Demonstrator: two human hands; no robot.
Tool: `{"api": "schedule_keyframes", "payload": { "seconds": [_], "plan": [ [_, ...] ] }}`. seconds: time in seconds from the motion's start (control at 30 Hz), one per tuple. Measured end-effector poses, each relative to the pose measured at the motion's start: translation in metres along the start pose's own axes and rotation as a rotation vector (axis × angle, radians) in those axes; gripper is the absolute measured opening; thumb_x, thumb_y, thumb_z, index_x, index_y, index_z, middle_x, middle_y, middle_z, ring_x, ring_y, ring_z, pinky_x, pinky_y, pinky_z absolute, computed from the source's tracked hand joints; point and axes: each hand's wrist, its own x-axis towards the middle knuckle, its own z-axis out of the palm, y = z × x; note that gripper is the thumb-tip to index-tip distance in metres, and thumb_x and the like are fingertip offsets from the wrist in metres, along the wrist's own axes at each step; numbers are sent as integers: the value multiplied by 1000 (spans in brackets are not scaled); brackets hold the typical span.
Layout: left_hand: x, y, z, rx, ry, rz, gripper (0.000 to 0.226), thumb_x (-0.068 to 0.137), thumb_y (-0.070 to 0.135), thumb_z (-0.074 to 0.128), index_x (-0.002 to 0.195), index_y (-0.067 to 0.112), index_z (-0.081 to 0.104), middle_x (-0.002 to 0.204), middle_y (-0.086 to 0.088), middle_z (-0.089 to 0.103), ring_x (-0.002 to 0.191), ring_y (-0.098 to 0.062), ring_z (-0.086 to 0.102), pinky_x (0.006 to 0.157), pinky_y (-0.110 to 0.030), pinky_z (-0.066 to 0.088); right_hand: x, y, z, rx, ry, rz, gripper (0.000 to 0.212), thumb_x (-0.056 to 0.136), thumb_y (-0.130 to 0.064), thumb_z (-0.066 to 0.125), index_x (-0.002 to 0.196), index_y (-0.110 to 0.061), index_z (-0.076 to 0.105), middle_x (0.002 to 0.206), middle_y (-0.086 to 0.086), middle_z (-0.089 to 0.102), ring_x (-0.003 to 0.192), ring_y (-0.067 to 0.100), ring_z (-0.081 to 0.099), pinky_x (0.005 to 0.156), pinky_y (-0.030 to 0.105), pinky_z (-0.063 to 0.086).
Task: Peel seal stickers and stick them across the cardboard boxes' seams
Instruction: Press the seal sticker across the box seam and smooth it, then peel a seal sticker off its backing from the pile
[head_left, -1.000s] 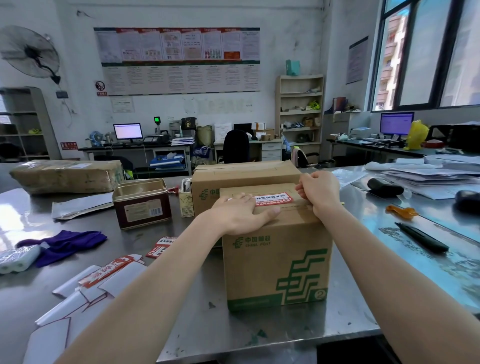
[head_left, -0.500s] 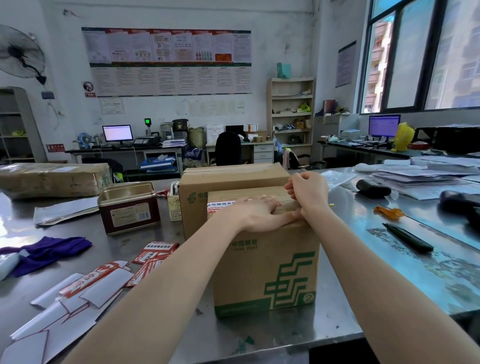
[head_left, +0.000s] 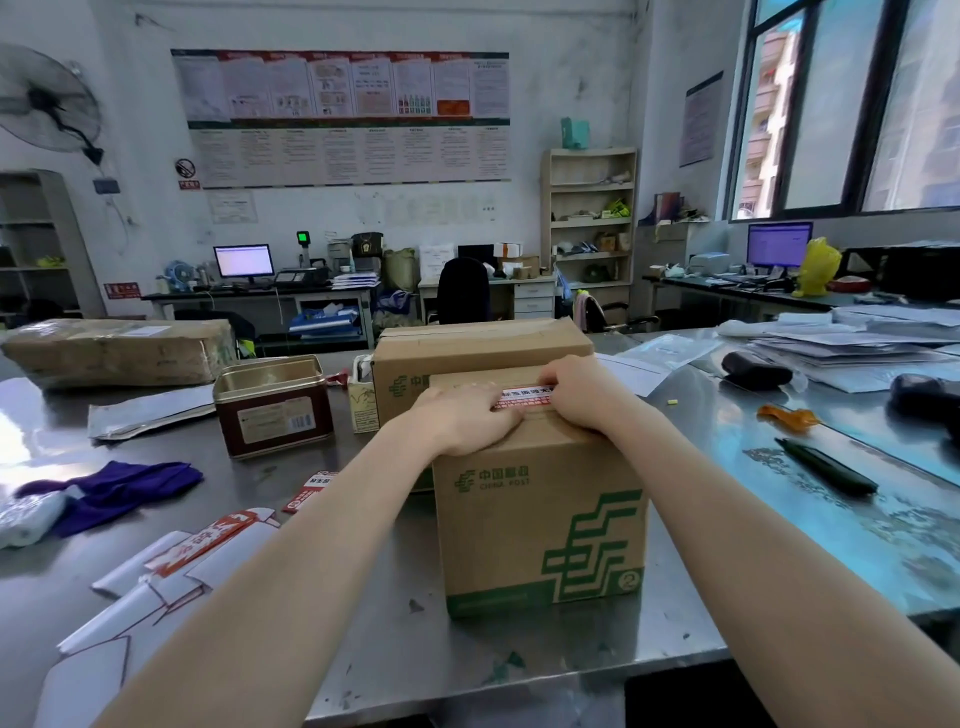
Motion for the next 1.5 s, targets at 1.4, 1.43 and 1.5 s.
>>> {"api": "schedule_keyframes", "payload": {
  "seconds": [1.4, 1.43, 1.5],
  "plan": [
    [-103, -147, 92, -705, 332, -570, 28, 86, 4, 48, 103, 8, 71, 93, -9, 69, 81, -19, 61, 69, -29, 47, -63, -167, 103, 432, 139, -516, 28, 96, -20, 44, 76, -9, 61, 66, 3, 60, 60, 15, 53, 58, 31, 45],
    [-103, -152, 100, -678, 313, -579, 32, 84, 3, 47, 107, 9, 70, 99, -10, 70, 87, -22, 63, 72, -30, 48, -60, -168, 114, 468, 113, -464, 28, 96, -20, 45, 75, -9, 60, 66, 3, 59, 60, 14, 52, 57, 31, 45],
    [-102, -163, 114, -660, 286, -612, 40, 81, 0, 48, 115, 10, 66, 111, -12, 68, 99, -26, 63, 84, -35, 50, -50, -167, 142, 500, 50, -348, 28, 97, -22, 45, 81, -8, 62, 74, 6, 64, 65, 15, 59, 60, 34, 50]
  ]
}}
